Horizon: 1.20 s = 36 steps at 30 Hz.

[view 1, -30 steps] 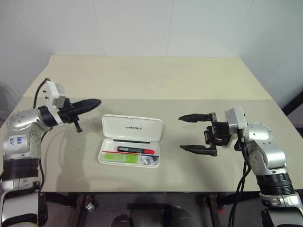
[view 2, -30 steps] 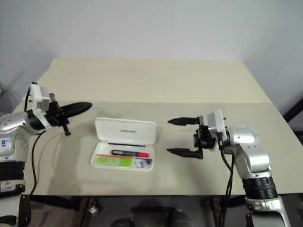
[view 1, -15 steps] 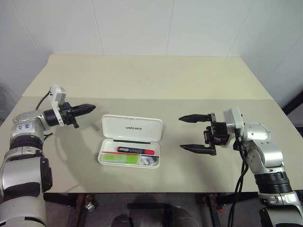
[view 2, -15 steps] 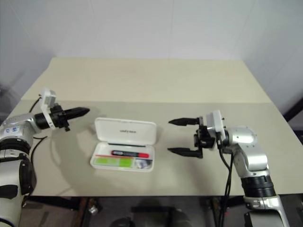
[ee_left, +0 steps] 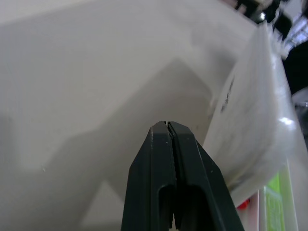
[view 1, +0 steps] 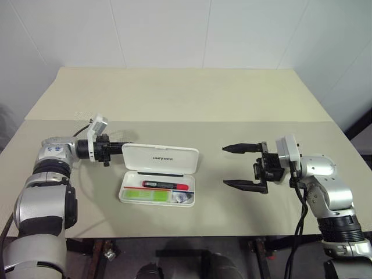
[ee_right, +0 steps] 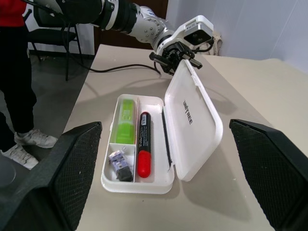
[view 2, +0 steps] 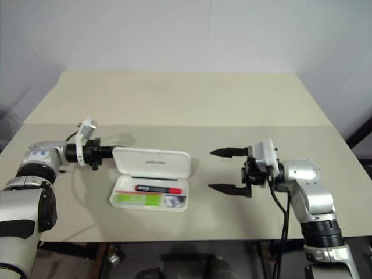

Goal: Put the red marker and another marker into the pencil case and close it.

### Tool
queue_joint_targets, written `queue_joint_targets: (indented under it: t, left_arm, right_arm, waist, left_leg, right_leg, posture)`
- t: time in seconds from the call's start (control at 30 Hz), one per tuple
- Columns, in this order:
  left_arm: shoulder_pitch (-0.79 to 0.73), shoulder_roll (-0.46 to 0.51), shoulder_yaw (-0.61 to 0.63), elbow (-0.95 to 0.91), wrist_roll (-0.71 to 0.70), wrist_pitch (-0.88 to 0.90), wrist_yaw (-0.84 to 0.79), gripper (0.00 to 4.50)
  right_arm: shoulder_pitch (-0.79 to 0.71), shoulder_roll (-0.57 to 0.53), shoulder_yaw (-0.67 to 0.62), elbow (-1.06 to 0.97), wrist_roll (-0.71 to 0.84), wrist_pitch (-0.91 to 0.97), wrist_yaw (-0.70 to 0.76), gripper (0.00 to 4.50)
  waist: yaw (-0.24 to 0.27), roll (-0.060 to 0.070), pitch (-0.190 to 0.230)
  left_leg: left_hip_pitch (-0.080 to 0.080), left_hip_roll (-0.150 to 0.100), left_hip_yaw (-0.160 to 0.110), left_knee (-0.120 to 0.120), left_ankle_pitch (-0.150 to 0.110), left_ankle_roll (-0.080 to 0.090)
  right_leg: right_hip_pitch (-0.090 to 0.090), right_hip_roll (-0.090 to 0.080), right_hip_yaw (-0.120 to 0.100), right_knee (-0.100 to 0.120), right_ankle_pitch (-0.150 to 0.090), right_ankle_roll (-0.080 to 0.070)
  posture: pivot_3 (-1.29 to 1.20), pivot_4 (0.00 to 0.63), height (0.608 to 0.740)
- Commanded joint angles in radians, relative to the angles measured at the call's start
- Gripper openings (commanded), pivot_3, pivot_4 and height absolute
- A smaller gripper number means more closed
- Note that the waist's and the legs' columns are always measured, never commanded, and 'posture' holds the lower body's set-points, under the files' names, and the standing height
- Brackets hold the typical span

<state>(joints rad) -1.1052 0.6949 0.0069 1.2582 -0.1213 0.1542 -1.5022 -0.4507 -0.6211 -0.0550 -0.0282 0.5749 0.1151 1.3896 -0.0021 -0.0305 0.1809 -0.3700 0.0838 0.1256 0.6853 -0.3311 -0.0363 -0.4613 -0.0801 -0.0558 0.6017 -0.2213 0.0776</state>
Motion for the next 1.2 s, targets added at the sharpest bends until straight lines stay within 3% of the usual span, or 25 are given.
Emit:
queue_joint_targets:
  t: [0.03,0.23,0.43,0.8,1.2]
  left_arm:
    - [0.009,0.031,-0.125,-0.104,-0.081,0.002,-0.112,0.02]
    - [0.096,0.130,-0.399,-0.364,-0.304,-0.010,-0.112,0.02]
    - [0.126,0.203,-0.521,-0.559,-0.432,-0.075,-0.112,0.02]
    - [0.190,0.201,-0.623,-0.624,-0.340,-0.220,-0.112,0.02]
    - [0.192,0.115,-0.591,-0.507,-0.132,-0.407,-0.112,0.02]
  right_arm:
    - [0.003,-0.026,-0.038,-0.040,0.031,0.005,0.006,4.50]
    - [-0.005,-0.028,-0.033,-0.033,0.040,0.011,0.008,4.50]
    - [-0.022,-0.022,-0.024,-0.010,0.030,0.001,0.015,4.50]
    - [-0.038,-0.021,-0.014,0.016,0.026,-0.013,0.039,4.50]
    - [-0.025,-0.027,-0.024,0.013,0.045,0.008,0.051,4.50]
  waist:
    - [0.000,0.000,0.000]
    - [-0.002,0.000,0.000]
    - [0.002,0.000,0.000]
    - [0.002,0.000,0.000]
    - [0.008,0.001,0.000]
  left_leg:
    - [0.000,0.000,0.000,0.000,0.000,0.000]
    - [0.000,0.000,0.000,0.000,0.000,0.000]
    - [0.000,0.000,0.000,0.000,0.000,0.000]
    - [0.000,0.000,0.000,0.000,0.000,0.000]
    - [0.002,0.000,0.000,0.007,-0.003,0.006]
  right_leg:
    - [0.000,0.000,0.000,0.000,0.000,0.000]
    - [-0.001,0.000,0.001,0.001,0.000,0.000]
    - [-0.001,0.000,0.002,0.001,0.000,0.000]
    - [-0.001,0.000,0.002,0.000,0.000,0.000]
    - [0.002,0.000,0.003,0.001,0.000,0.000]
  posture:
    - [0.00,0.150,0.740]
    - [0.00,0.150,0.740]
    - [0.00,0.150,0.740]
    - [0.00,0.150,0.740]
    - [0.00,0.150,0.740]
